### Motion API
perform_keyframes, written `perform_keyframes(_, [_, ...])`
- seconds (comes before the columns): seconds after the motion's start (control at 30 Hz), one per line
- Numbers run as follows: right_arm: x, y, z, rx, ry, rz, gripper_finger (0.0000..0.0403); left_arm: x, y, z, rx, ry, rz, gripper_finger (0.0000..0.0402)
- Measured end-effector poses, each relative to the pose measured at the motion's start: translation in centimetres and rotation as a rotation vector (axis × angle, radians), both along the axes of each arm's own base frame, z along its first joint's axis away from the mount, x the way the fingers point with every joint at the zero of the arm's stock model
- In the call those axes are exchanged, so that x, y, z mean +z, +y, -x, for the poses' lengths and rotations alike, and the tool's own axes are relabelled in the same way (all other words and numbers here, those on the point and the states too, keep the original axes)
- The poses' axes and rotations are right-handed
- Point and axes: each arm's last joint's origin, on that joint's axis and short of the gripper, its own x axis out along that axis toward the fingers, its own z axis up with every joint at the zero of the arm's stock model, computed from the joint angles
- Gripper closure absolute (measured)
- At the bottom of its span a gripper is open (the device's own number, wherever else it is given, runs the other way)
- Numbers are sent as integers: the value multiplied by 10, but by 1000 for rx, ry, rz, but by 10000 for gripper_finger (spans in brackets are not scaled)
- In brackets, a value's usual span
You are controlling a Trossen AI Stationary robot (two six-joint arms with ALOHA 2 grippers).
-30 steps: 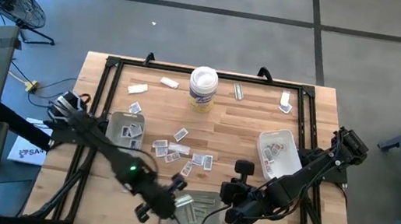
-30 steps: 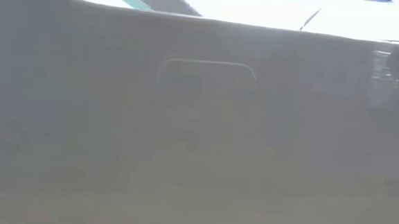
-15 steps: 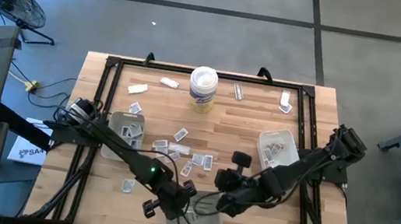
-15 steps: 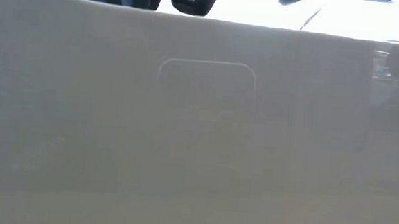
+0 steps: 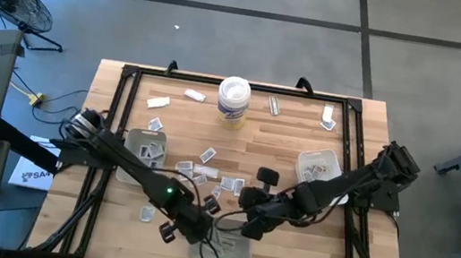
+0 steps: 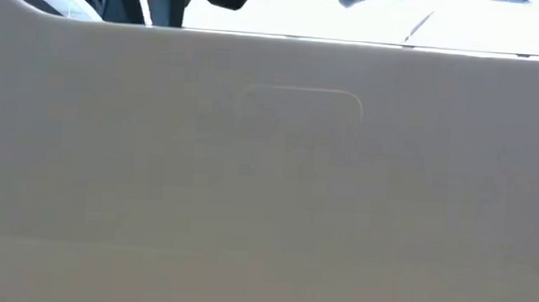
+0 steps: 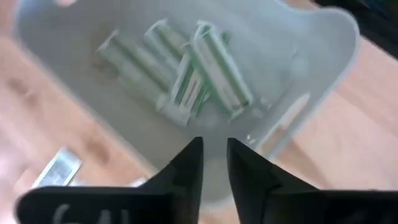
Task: Pick & Place First Aid Supplies
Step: Put the blue alcohol pad into the top gray bin
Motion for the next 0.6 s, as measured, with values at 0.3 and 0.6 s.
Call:
perform_keyframes(0.3, [-13,-24,-20,-31,37,25,359,14,12,10,30,-9,-92,398])
perform_keyframes(0.6, [-62,-41,-47,-46,196,5,334,-3,33,21,150,68,-37,399])
